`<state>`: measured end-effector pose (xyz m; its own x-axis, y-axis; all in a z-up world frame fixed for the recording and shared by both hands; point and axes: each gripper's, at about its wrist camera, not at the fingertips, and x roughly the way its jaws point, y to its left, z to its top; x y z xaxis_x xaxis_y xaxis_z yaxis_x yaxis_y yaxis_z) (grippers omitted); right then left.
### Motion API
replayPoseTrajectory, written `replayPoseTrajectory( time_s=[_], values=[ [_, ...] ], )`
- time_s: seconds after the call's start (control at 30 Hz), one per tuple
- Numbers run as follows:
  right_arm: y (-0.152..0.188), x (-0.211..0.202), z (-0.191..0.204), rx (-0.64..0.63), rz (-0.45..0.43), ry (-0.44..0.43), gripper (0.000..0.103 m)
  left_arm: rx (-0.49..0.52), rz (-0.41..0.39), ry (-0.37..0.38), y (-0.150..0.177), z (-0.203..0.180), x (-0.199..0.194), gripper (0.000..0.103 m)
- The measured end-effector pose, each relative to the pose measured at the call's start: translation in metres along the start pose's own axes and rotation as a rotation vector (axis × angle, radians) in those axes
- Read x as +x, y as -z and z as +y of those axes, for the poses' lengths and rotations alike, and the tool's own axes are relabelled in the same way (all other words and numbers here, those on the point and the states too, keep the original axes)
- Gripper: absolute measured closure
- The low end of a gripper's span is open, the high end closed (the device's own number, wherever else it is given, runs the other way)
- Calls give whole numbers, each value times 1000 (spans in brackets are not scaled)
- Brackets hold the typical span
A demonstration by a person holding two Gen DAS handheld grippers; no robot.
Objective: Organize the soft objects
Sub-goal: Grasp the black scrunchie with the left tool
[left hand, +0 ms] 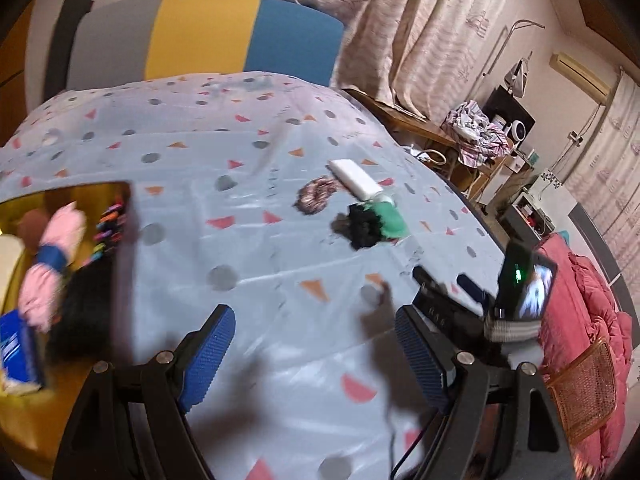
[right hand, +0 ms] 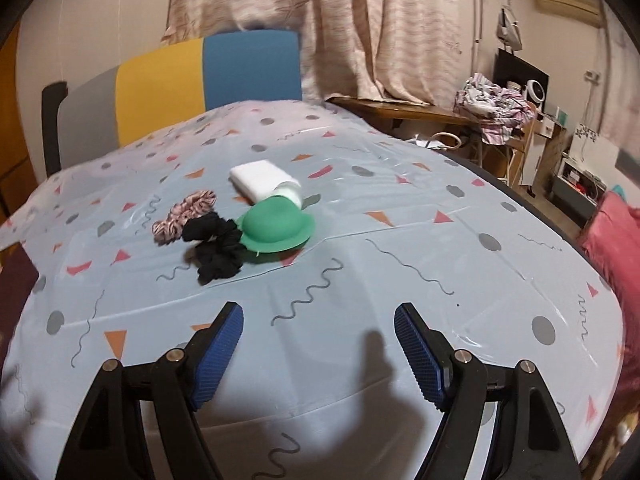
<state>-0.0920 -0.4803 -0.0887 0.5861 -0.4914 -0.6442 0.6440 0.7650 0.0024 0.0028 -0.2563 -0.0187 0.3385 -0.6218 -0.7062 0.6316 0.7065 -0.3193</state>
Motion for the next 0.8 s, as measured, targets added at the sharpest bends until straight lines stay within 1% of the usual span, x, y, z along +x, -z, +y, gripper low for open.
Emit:
replayPoseTrajectory(
  time_s=[0.1,0.2,0.37,0.47,0.53,0.6,0.63,0.73,0.8],
  values=[
    [1,0,-1,10,-12,7,24,14,5,-2,-18,-15,26,20],
    [3,1,-2,21,-13,16,24,27,21,33,-33,-26,53,19],
    [5,3,-5,37,-16,19,24,16,66,16,-54,-40,98,19],
    [7,3,-6,43,-21,25,24,37,76,8,-64,-48,123,19],
    [7,2,-7,42,-24,26,24,48,82,17,-69,-53,136,19],
    [8,4,-6,41,-21,26,24,41,92,28,-75,-55,150,19],
    [8,4,-7,42,-17,24,24,24,98,52,-78,-55,158,19],
    [9,6,-10,63,-8,27,24,-10,86,84,-83,-55,172,19],
    [10,7,-13,78,-3,33,24,-23,100,76,-84,-55,187,19]
  ],
)
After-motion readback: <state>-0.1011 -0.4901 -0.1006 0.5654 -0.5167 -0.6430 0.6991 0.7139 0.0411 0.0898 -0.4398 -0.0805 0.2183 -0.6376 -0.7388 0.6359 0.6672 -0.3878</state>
